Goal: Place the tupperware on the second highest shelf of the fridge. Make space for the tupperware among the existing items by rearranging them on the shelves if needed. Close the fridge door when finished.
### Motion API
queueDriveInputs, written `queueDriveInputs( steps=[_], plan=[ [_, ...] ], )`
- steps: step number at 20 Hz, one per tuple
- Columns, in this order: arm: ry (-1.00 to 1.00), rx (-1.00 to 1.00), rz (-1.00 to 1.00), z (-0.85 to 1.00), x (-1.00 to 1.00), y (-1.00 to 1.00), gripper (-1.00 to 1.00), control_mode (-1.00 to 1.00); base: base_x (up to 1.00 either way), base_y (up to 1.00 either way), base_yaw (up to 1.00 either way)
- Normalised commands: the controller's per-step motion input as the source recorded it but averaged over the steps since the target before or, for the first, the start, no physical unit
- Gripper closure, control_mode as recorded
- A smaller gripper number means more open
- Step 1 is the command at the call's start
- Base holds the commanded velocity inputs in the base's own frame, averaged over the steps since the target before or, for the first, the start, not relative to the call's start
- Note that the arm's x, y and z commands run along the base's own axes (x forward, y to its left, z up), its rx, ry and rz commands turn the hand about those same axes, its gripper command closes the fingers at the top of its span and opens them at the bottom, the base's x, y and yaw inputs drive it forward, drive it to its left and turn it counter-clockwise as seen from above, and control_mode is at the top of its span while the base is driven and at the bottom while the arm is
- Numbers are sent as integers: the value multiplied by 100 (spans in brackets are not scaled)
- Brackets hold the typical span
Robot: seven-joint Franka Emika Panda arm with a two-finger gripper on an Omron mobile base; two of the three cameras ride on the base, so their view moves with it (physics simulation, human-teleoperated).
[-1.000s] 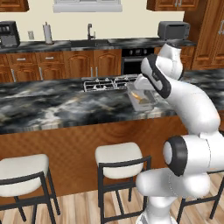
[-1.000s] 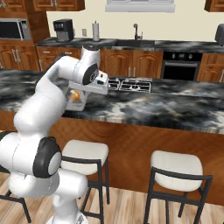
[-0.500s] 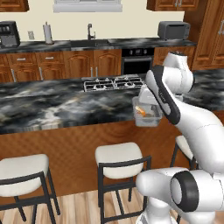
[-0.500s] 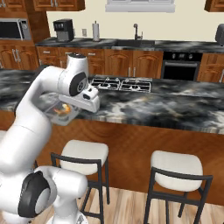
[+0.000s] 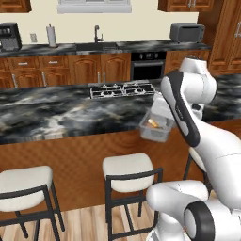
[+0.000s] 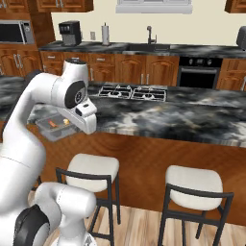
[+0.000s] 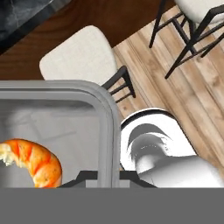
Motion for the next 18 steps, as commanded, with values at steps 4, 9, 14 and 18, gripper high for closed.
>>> queueDriveInputs(
  steps=[4, 9, 14, 18],
  plan=[
    [-16, 26, 8, 1, -4, -3, 100, -100, 0, 0, 0],
    [-28, 10, 10, -4, -46, -15, 100, -100, 0, 0, 0],
    [-5, -3, 0, 1, -20, 8, 100, -100, 0, 0, 0],
    [0, 0, 0, 1, 0, 0, 100, -100, 0, 0, 0]
  ],
)
